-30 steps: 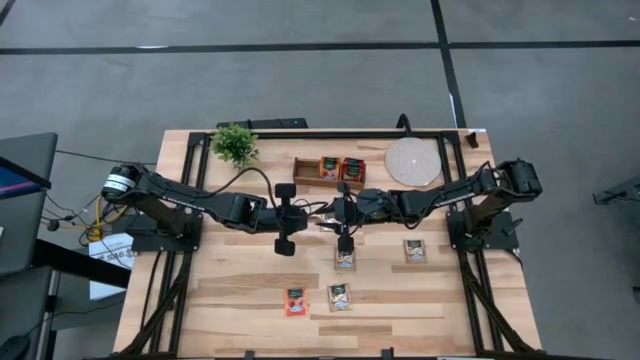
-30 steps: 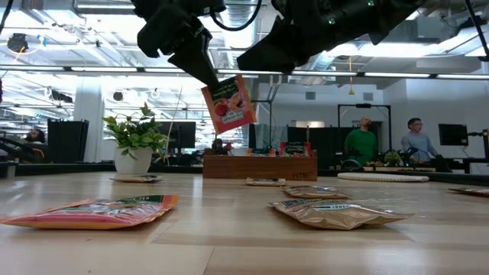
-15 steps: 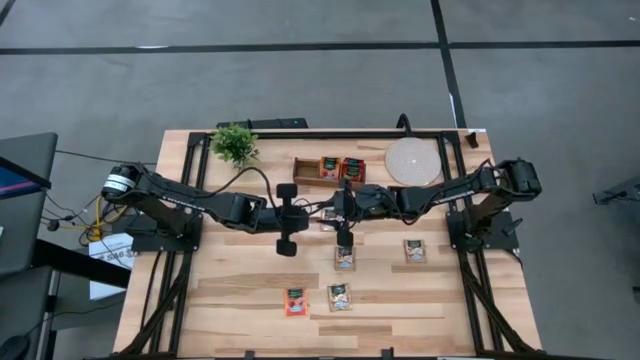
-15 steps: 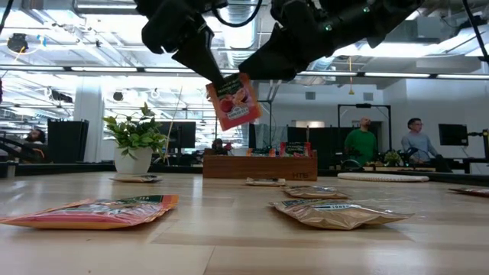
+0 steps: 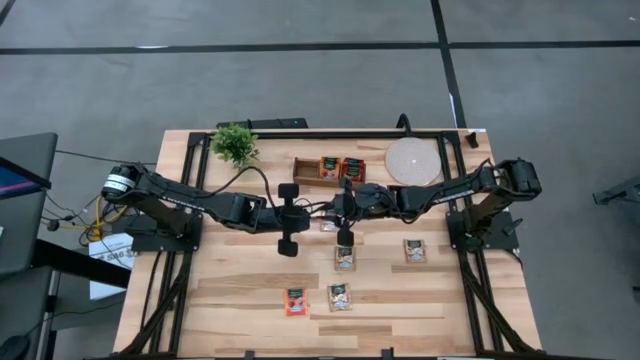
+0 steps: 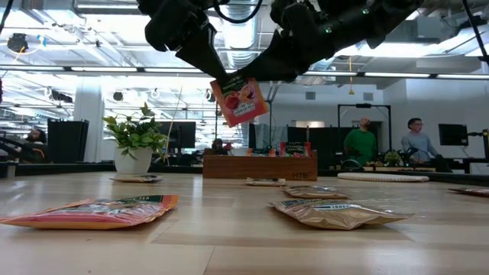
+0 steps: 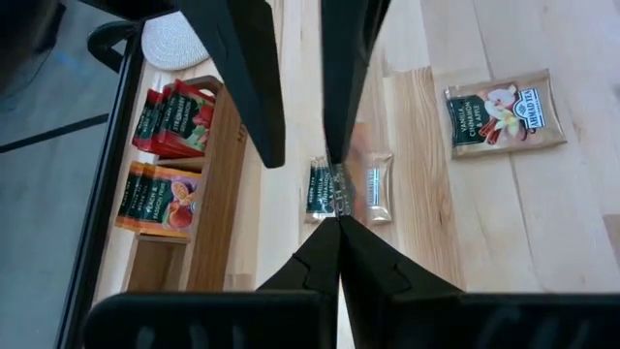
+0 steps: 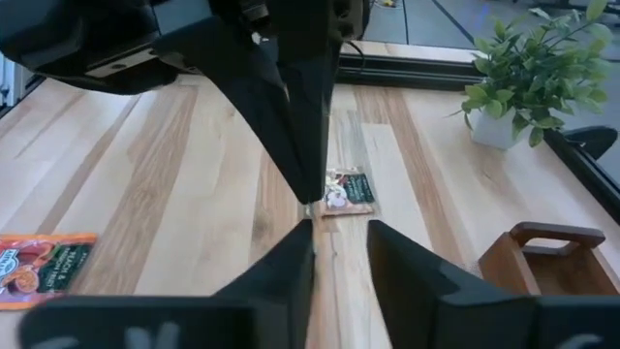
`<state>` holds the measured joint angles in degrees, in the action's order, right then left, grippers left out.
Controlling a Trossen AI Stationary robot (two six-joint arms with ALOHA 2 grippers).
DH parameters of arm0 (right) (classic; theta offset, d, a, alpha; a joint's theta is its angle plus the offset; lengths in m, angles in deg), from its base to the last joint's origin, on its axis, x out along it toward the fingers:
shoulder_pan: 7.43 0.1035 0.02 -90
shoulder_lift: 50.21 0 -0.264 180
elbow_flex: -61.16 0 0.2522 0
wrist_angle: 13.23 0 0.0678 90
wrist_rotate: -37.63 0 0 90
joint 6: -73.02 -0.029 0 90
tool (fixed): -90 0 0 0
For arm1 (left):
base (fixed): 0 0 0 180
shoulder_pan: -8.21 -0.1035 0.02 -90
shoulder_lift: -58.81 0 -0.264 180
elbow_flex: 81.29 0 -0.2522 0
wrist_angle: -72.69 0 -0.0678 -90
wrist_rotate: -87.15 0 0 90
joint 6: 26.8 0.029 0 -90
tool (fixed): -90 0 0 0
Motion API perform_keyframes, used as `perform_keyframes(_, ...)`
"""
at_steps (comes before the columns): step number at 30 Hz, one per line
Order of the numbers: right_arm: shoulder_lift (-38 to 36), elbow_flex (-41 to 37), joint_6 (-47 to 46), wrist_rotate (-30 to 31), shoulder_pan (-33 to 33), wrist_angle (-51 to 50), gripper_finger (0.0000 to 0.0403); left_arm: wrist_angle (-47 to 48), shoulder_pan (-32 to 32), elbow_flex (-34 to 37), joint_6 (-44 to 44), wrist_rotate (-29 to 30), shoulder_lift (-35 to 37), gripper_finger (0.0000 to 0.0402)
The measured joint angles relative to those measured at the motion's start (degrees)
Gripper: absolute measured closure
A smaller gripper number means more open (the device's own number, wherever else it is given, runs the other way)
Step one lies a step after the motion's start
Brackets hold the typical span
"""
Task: Pick & Place Tea
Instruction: Put the orange tea bag into the middle section of the wooden organizer
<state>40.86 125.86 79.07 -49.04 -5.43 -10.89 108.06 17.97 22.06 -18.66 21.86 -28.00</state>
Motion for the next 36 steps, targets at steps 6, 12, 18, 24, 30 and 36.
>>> perform_keyframes(6, 0.0, 0.0, 1.67, -0.15, 0.07, -0.1, 0.0381, -0.74, 0.0, 0.0, 0.02, -0.95, 0.0, 0.0401)
perform_keyframes(12, 0.0, 0.0, 2.13, -0.37, 0.07, -0.2, 0.04, -0.75, 0.0, 0.0, 0.02, -1.01, 0.0, 0.0401)
perform_keyframes(18, 0.0, 0.0, 1.6, 0.25, 0.07, -0.18, 0.0402, -0.59, 0.0, -0.02, -1.25, -0.34, 0.0, 0.0401)
perform_keyframes(24, 0.0, -0.04, -0.03, 1.76, 0.11, 0.2, 0.0402, -0.35, 0.0, -0.07, -1.31, 0.0, 0.04, 0.0395)
perform_keyframes(30, 0.0, -0.04, -0.05, 4.37, 0.11, 0.61, 0.0403, 0.67, 0.0, -0.07, -1.36, 0.14, 0.04, 0.0345)
perform_keyframes(36, 0.0, -0.04, -1.56, 9.72, -0.85, 0.68, 0.0403, 12.88, 0.07, -0.11, -1.84, 10.48, 0.07, 0.029)
